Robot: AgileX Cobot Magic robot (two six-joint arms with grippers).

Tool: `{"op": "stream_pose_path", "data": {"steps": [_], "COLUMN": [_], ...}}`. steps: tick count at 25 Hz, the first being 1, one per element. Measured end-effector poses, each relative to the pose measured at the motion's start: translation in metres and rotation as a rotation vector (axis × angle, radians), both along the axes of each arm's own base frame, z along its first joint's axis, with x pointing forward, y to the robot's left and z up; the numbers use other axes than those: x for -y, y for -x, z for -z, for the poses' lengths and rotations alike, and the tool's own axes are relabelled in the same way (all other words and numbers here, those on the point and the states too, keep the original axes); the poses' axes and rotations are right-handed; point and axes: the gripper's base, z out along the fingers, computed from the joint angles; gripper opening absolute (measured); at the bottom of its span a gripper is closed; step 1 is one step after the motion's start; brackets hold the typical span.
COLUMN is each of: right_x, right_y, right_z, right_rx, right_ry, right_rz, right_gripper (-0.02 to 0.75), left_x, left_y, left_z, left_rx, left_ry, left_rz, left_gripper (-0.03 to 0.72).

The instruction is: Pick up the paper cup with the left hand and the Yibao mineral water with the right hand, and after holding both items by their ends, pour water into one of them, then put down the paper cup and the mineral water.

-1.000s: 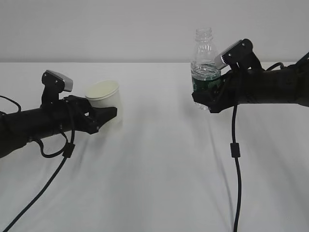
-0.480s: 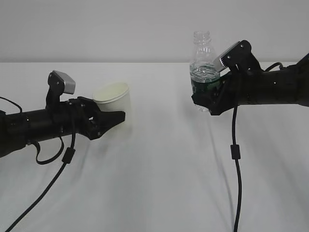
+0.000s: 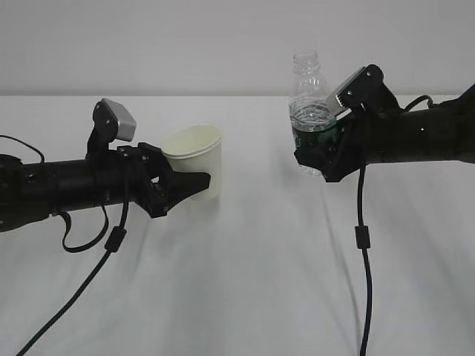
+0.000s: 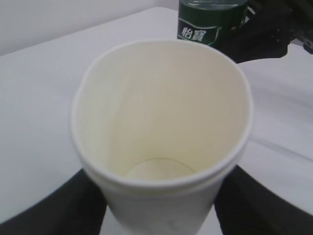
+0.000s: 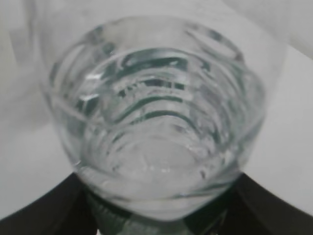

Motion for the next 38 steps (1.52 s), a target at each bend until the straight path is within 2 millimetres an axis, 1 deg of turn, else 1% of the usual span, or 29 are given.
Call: {"op": "stream_pose_path", "data": {"steps": [7,10,16,26,33,38], "right_x": [0.0,-0.001,-0.001,-0.002,-0.002,-0.002], "right_y": [0.001,0.001,-0.001,0.0,-0.001,-0.001], "right_z": [0.001,0.0,-0.002,-0.001,-0.005,-0.007], "right_rx": [0.002,0.009,0.025,0.049,0.09,0.104], "right_ry": [0.018,0.03,0.051,0.088,0.135,0.167], "right_rz": [-0.019,-0.034,-0.06,-0.094,-0.138,-0.161], "right_gripper": [0.462,0.462,0.462,0.462,0.462,0.461], "left_x": [0.017,0.021,0.028,0.04,0.051,0.053], "left_y": [-0.003,-0.003,0.0,0.005,0.011,0.013], "left_z": [-0.004,-0.005,-0.003,-0.004,-0.004,-0.003], "left_rx": [0.003,0.008,-0.002,0.001,0.001,0.002], "left_ry": [-0.04,-0.046,-0.076,-0.075,-0.075,-0.076], "left_rz": [0.05,0.062,0.072,0.105,0.138,0.145], "left_gripper": [0.454,0.454,0.454,0.454,0.454,0.454]}}
